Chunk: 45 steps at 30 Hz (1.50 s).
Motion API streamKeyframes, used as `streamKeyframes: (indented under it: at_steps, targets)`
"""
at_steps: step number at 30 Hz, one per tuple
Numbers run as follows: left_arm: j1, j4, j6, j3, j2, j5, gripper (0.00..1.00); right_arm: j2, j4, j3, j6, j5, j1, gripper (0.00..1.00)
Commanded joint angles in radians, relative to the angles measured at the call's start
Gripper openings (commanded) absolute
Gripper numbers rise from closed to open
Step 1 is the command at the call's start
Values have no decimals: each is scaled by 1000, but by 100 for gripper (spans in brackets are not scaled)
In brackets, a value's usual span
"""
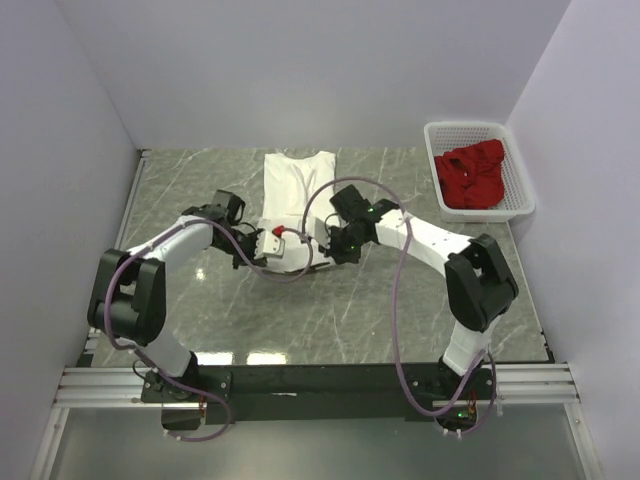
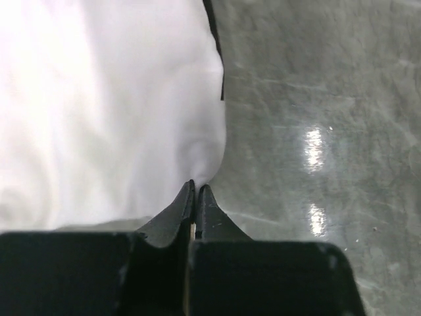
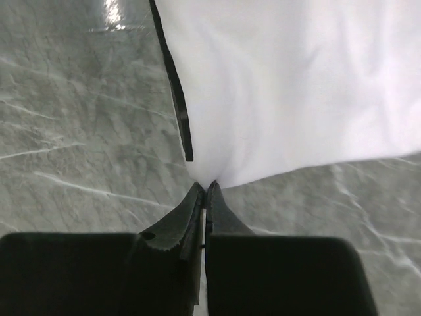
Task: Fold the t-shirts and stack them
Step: Fold the tshirt
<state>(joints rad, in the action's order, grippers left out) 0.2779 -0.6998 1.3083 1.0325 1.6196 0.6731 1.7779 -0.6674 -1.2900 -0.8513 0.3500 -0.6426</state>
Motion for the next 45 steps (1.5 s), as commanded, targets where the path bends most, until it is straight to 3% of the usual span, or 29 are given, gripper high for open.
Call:
streamKeyframes:
  at_steps: [1,9,16,18,22,26,32,41,45]
  targets:
    - [-23,-33,-56,51,-75,80,1,-98,-70,-65,9,37,17,0]
    - [-17,-125,-47,-21,-217,137,1,-210,-135,0,40,49,-2,0]
    - [44,-389,-18,-126,-486,222,1,-453,-279,121,107,138,-98,0]
    - [46,-489,-65,-106,-570,262,1,-536,-334,121,152,164,-120,0]
    - [46,-474,-199,-31,-641,250,0,-555,-371,68,190,162,-118,0]
    - [34,-419,-207,59,-537,189,0,-456,-354,12,109,153,-42,0]
    - [-62,-337,-198,208,-250,217,0,-215,-386,-153,-24,175,81,0]
    - [-77,-158,-303,402,149,180,1,73,-362,-302,-89,161,155,0]
    - [-77,-110,-343,434,252,161,1,214,-360,-393,-100,133,181,0]
